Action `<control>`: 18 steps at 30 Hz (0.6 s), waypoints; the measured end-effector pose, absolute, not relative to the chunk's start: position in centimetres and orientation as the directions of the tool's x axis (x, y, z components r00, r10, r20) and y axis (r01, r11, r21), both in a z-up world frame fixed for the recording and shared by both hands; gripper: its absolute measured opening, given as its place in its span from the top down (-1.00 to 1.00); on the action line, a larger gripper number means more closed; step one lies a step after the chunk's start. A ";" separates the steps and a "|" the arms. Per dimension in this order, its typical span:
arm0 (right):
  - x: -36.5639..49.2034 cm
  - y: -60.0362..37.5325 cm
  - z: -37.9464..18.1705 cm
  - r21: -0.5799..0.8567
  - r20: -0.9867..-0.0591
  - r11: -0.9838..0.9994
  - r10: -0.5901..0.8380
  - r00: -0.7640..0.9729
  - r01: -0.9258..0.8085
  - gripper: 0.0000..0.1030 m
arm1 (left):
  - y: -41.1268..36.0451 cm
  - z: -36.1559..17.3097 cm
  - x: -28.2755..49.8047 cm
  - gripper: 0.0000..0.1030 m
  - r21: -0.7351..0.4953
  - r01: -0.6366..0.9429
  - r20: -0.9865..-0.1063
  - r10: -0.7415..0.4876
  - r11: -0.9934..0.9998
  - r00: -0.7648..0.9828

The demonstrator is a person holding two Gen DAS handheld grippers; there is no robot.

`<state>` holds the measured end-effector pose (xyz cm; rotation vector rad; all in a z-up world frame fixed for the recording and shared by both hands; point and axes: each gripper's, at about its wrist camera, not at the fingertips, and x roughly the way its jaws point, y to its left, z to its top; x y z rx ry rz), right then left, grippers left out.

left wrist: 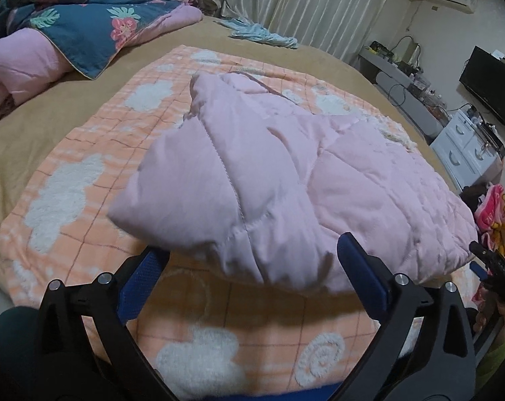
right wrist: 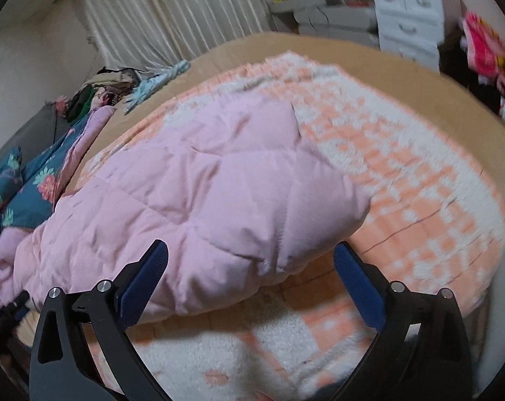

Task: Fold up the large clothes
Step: 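Lay the folded jacket flat on the blanket and open both grippers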

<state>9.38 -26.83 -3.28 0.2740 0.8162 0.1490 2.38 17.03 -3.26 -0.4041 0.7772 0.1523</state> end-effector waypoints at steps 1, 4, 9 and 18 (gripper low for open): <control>8.8 -26.5 -2.8 0.283 -0.687 0.958 0.234 0.688 -0.043 -0.92 | 16.8 -3.0 2.2 -0.82 -0.291 -0.280 -0.707 -0.008 0.915 0.707; 7.7 -25.7 -1.4 0.259 -0.661 0.962 0.246 0.710 -0.092 -0.92 | 16.0 -2.1 1.7 -0.82 -0.267 -0.274 -0.699 0.010 0.924 0.715; 6.1 -24.0 0.7 0.219 -0.624 0.961 0.271 0.733 -0.170 -0.92 | 14.2 0.1 0.6 -0.82 -0.254 -0.223 -0.661 -0.001 0.941 0.751; 2.5 -20.3 3.4 0.131 -0.572 0.946 0.316 0.757 -0.295 -0.92 | 11.3 1.7 -0.2 -0.82 -0.248 -0.175 -0.624 -0.019 0.953 0.781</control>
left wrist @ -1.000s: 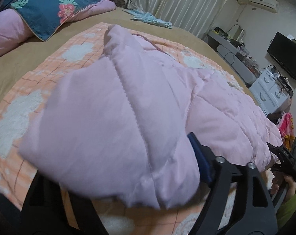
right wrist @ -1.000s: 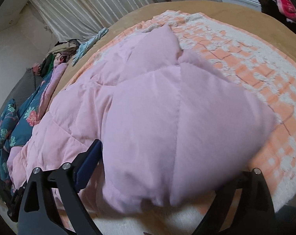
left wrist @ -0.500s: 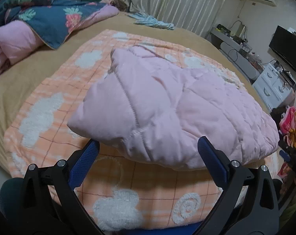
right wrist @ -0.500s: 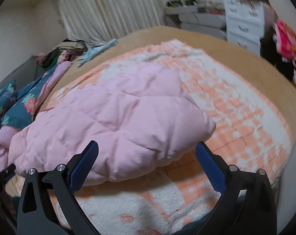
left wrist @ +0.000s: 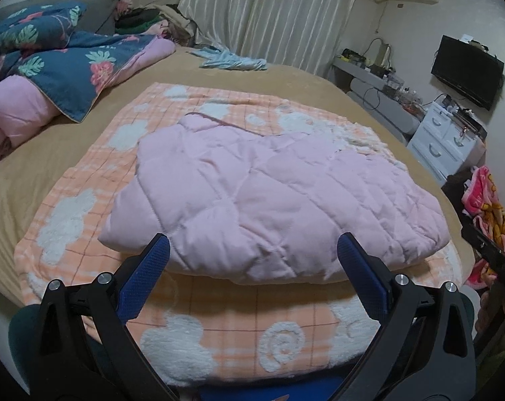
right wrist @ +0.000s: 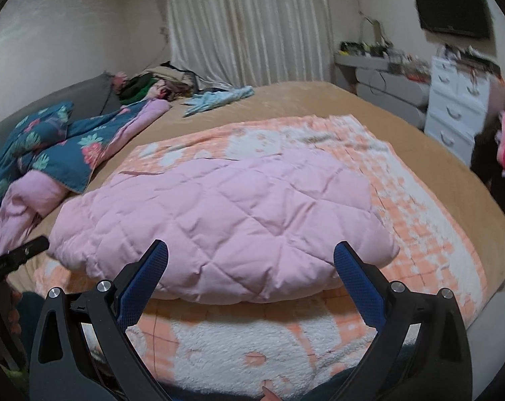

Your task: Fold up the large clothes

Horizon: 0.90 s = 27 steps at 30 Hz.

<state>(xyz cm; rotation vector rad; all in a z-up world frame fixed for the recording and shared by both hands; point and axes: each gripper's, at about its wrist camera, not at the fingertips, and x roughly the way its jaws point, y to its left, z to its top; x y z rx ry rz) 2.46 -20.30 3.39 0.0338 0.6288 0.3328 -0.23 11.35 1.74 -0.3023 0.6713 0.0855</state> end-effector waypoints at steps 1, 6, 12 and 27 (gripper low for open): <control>2.1 -20.0 3.5 0.124 -0.569 0.945 0.319 0.758 -0.304 -0.92 | 11.0 1.8 -0.3 -0.82 -0.244 -0.169 -0.622 -0.021 0.955 0.783; 0.5 -18.7 3.3 0.104 -0.565 0.933 0.342 0.751 -0.346 -0.92 | 9.4 1.3 -0.7 -0.82 -0.230 -0.139 -0.617 -0.034 0.963 0.786; -1.7 -17.2 2.1 0.105 -0.568 0.915 0.376 0.732 -0.389 -0.92 | 7.7 0.0 -1.9 -0.82 -0.206 -0.108 -0.621 -0.045 0.973 0.783; -4.3 -15.8 0.9 0.132 -0.567 0.895 0.421 0.708 -0.426 -0.92 | 5.3 -0.5 -3.4 -0.82 -0.166 -0.056 -0.611 -0.058 0.985 0.790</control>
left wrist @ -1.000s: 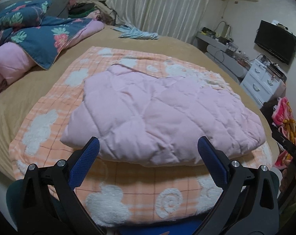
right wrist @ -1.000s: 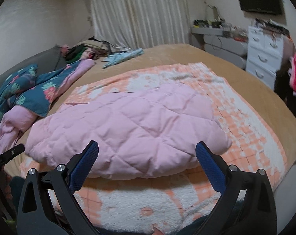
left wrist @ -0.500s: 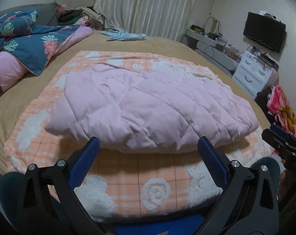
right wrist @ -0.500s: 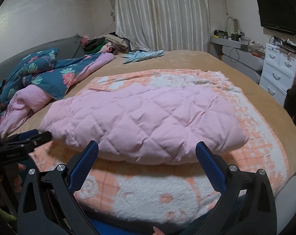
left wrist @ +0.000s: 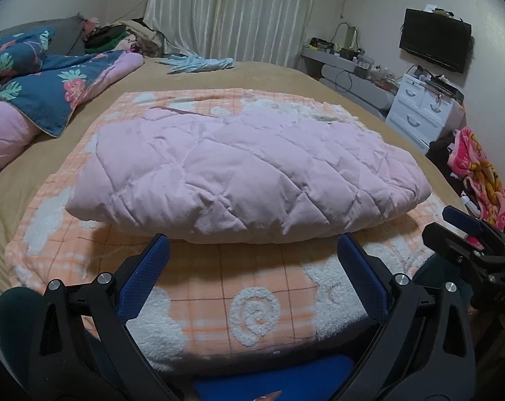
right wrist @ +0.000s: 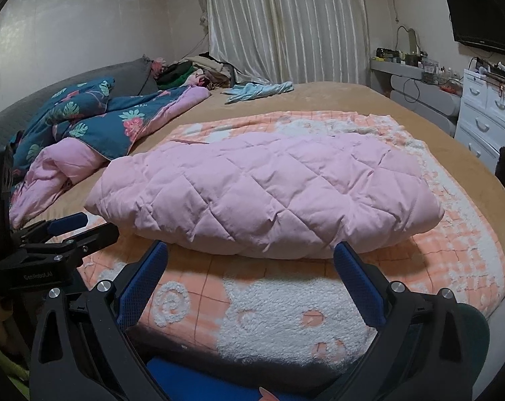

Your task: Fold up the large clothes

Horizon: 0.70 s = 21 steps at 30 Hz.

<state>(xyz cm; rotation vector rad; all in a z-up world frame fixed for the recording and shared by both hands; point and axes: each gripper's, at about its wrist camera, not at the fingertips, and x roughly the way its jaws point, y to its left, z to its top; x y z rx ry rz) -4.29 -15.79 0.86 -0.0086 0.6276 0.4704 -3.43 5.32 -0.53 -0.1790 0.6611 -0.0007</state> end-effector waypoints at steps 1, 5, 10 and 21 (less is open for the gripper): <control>-4.3 -15.8 0.8 0.132 -0.569 0.896 0.418 0.708 -0.424 -0.92 | 5.4 -0.5 -3.4 -0.82 -0.164 -0.062 -0.611 -0.052 0.985 0.790; -4.1 -15.9 0.7 0.133 -0.573 0.898 0.414 0.707 -0.419 -0.92 | 5.6 -0.5 -3.4 -0.82 -0.166 -0.073 -0.615 -0.045 0.983 0.787; -4.1 -16.0 0.7 0.131 -0.575 0.898 0.415 0.705 -0.421 -0.92 | 5.7 -0.6 -3.5 -0.82 -0.161 -0.078 -0.618 -0.039 0.984 0.785; -4.0 -16.0 0.5 0.130 -0.581 0.897 0.414 0.701 -0.423 -0.92 | 5.7 -0.5 -3.5 -0.82 -0.156 -0.083 -0.617 -0.031 0.984 0.787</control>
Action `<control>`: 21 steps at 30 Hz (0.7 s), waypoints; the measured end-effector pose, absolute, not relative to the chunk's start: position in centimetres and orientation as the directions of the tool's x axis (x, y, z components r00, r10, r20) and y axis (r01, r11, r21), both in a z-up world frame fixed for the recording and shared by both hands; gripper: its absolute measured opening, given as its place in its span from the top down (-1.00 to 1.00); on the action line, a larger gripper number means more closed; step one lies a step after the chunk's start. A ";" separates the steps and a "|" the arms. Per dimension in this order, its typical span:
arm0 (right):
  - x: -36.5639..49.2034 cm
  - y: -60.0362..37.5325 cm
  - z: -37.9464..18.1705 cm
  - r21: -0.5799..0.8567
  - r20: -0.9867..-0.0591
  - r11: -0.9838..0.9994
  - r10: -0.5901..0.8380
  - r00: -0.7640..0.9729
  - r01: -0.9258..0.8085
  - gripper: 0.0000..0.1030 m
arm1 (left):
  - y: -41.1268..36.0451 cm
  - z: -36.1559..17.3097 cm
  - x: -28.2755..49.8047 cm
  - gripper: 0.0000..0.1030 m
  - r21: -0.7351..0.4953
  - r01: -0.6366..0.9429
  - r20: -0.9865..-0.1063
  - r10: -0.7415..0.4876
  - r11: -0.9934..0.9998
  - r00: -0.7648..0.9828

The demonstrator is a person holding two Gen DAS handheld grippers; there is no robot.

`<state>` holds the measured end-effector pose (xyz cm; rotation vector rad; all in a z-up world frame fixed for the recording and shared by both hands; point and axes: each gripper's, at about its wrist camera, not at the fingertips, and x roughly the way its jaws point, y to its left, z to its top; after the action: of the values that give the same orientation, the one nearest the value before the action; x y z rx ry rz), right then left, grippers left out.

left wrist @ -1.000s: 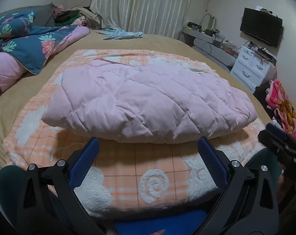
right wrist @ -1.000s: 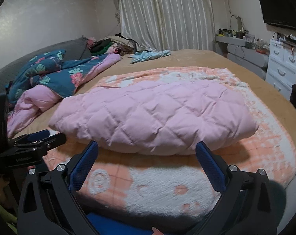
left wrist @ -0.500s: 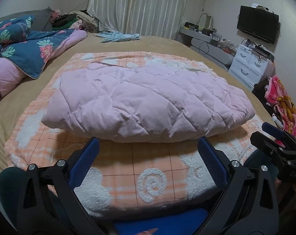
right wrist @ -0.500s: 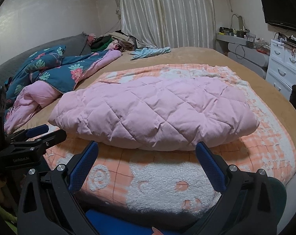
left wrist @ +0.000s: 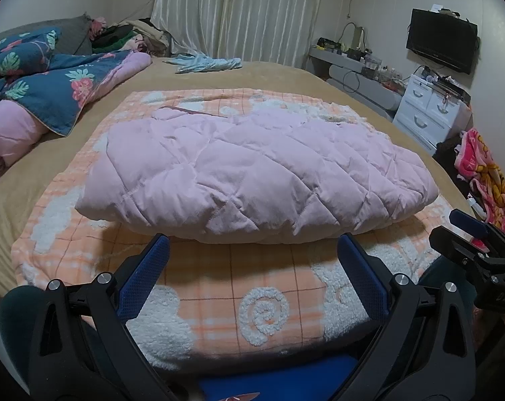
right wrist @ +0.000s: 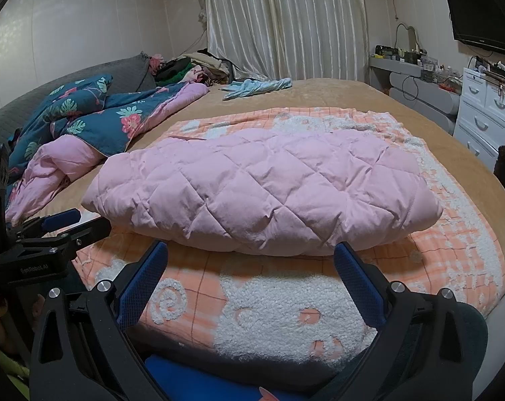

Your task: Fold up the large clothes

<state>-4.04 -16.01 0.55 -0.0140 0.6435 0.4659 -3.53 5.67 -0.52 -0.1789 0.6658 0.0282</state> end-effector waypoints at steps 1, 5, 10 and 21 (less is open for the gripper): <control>-4.1 -16.0 0.5 0.129 -0.581 0.897 0.414 0.700 -0.423 -0.92 | 5.7 -0.5 -3.6 -0.82 -0.157 -0.081 -0.616 -0.033 0.984 0.787; -4.1 -16.0 0.5 0.128 -0.581 0.897 0.414 0.701 -0.423 -0.92 | 5.6 -0.5 -3.6 -0.82 -0.156 -0.080 -0.615 -0.034 0.984 0.788; -4.1 -16.0 0.5 0.126 -0.579 0.897 0.414 0.703 -0.425 -0.92 | 5.6 -0.4 -3.6 -0.82 -0.158 -0.076 -0.614 -0.037 0.985 0.788; -4.1 -16.1 0.7 0.123 -0.578 0.898 0.411 0.705 -0.423 -0.92 | 5.8 -0.2 -3.6 -0.82 -0.154 -0.080 -0.612 -0.032 0.985 0.790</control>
<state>-4.12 -16.09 0.70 -0.0198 0.6379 0.4638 -3.59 5.79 -0.22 -0.1760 0.6599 0.0259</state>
